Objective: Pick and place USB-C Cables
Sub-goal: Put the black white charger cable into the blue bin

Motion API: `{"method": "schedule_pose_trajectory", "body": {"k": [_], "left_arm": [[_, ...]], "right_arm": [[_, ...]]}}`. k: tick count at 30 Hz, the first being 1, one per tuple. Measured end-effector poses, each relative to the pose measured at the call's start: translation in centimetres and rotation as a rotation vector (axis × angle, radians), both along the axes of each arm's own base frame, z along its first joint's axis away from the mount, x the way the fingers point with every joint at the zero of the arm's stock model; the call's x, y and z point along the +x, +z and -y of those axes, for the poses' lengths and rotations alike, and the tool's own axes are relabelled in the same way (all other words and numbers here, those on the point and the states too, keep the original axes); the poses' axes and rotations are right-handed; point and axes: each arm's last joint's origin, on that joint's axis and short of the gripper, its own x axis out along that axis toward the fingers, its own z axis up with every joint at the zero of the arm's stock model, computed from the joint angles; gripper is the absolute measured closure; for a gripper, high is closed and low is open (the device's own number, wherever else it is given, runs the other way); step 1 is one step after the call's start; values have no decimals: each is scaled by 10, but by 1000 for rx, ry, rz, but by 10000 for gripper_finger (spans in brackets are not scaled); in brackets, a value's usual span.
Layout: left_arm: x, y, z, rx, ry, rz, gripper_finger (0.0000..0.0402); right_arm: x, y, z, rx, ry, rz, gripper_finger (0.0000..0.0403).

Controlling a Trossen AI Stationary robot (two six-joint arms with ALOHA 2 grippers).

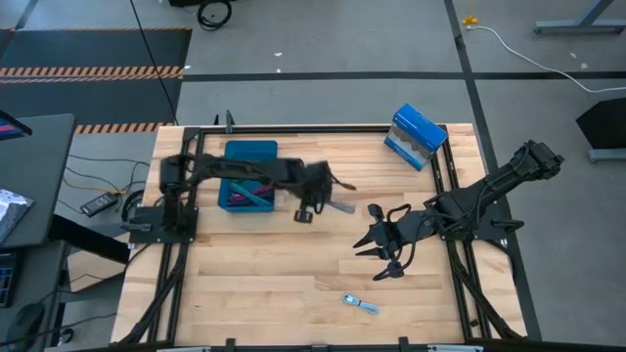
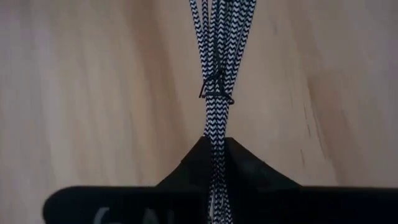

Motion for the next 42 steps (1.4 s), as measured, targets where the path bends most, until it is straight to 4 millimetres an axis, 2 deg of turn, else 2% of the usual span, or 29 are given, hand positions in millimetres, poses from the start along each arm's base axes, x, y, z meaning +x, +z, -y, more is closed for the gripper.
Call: {"method": "schedule_pose_trajectory", "body": {"k": [8,14,20,25,29,33,36,42], "left_arm": [[-44,47,-31,-28,237,-63,375],[-77,69,-58,9,498,-115,375],[-103,75,-84,-7,671,-181,375],[-125,62,-96,-34,744,-220,384],[-147,51,-101,-50,808,-182,384],[-171,50,-97,-62,861,-63,384],[-189,41,-92,-94,897,-7,384],[-221,12,-76,-124,969,-59,384]], "right_arm": [[-1,-2,0,-7,-1,-20,312],[-1,-2,0,-8,0,-23,312],[-3,-4,1,-19,-2,-48,312],[-5,-8,3,-27,-41,-87,312],[-6,-9,3,-29,-48,-106,312],[-6,-10,3,-28,-52,-117,312],[-6,-10,4,-27,-53,-116,312],[-5,-9,5,-44,-91,-99,312]]}}
